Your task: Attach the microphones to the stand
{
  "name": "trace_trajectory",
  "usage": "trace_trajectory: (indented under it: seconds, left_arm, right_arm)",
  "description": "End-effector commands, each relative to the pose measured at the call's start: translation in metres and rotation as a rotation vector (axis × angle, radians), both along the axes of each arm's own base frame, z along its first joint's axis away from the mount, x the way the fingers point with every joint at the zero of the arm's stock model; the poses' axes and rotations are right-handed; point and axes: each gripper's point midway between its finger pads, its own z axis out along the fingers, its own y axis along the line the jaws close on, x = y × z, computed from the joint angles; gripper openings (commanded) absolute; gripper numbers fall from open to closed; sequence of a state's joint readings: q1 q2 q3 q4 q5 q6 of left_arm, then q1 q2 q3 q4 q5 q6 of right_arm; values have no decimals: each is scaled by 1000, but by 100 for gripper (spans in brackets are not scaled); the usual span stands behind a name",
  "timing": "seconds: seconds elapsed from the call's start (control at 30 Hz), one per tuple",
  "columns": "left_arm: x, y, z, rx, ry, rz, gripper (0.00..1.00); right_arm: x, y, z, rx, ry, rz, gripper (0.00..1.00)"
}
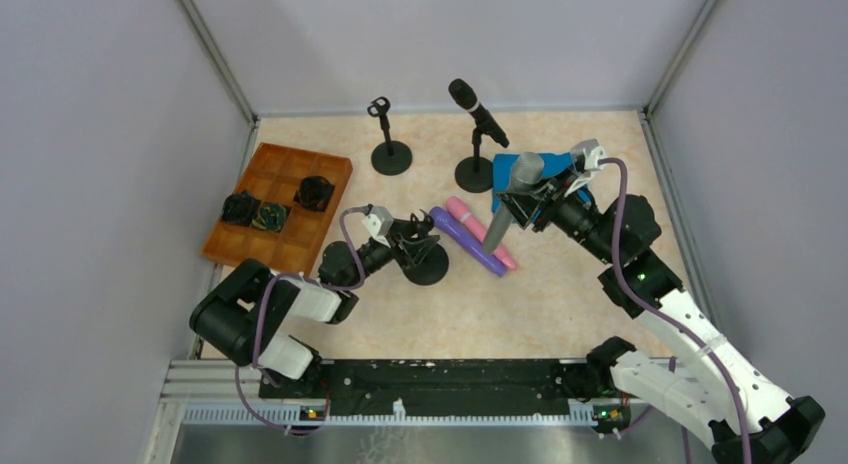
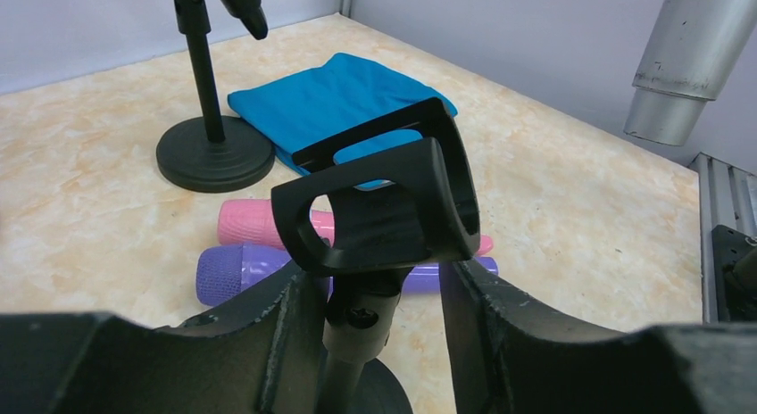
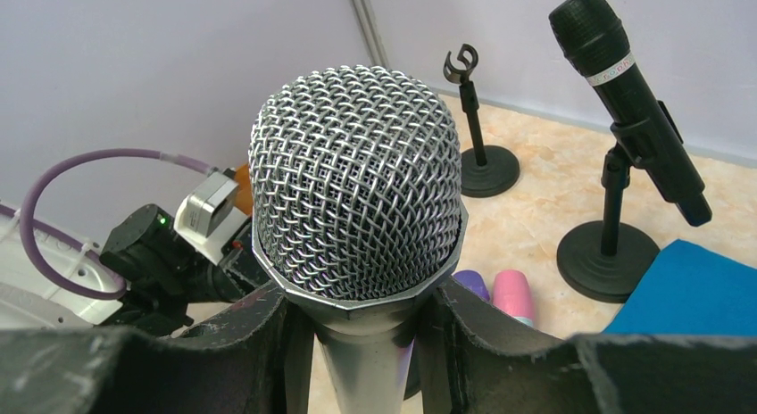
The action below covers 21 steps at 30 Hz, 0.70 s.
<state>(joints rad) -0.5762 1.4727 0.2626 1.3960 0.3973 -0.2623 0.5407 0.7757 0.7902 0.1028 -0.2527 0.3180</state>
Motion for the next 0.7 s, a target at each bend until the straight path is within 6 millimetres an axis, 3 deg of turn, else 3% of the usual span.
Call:
trace_trajectory:
  seconds: [0.0,0.23,0.4,0.67]
  left_arm:
    - [-6,-10,24,-63,-69,-80,50]
    - [-4,-11,28,-79,-64,-93,16]
    - [-3,-11,23,-67,-40,-93,10]
    - [-11,-15,19,-61,5,-145,13]
  right_arm:
    - [-2,-2,21,35,-50,3,0]
    - [-3,-1,18,39,-58,7,0]
    - [-5,-4,26,87,-140,-1,0]
    - [-17,5,50,171,-357,77,0]
